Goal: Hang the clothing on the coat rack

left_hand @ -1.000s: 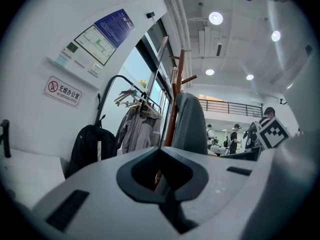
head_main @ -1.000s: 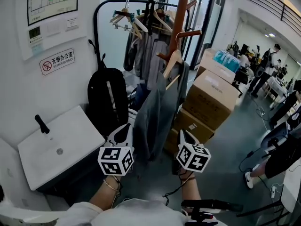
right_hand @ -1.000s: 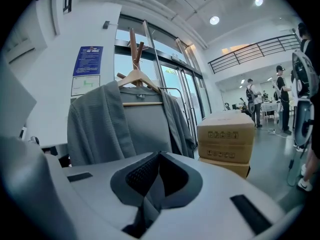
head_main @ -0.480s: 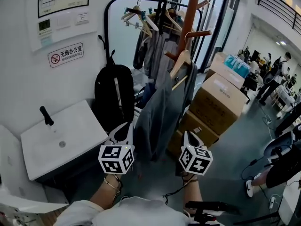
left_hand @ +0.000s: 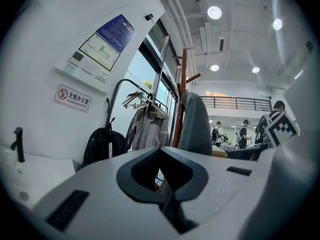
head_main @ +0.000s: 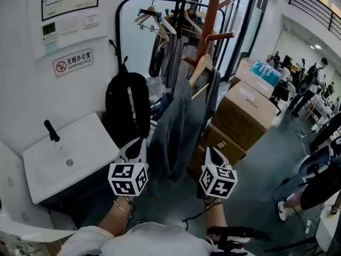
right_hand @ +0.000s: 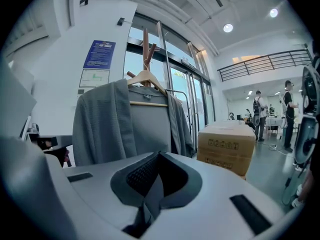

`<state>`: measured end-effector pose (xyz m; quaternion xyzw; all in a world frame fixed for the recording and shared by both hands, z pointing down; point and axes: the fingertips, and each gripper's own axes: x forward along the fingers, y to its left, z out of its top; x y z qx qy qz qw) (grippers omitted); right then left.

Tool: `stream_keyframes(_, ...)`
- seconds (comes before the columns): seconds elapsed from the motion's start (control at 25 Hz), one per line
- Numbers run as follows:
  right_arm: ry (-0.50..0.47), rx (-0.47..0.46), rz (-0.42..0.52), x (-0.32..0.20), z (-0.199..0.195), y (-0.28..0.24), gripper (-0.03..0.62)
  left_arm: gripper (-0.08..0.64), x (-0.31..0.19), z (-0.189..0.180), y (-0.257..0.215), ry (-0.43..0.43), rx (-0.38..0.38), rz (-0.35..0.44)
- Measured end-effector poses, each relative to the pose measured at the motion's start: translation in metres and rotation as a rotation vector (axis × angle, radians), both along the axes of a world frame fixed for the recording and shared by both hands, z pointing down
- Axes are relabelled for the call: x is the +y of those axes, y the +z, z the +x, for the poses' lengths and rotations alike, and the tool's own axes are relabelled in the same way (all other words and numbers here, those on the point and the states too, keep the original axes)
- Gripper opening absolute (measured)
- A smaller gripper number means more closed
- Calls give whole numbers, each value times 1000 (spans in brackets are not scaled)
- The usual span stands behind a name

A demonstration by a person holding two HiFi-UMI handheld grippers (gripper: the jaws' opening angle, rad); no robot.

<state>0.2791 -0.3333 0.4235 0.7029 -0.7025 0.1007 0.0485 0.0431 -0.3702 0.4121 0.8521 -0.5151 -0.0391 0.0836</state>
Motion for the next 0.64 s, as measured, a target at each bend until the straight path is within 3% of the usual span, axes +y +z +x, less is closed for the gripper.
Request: stream_keyframes(0.64,-6,-7,6,22,-3,0,22,6,23,-12,-1,-20,-2,-4)
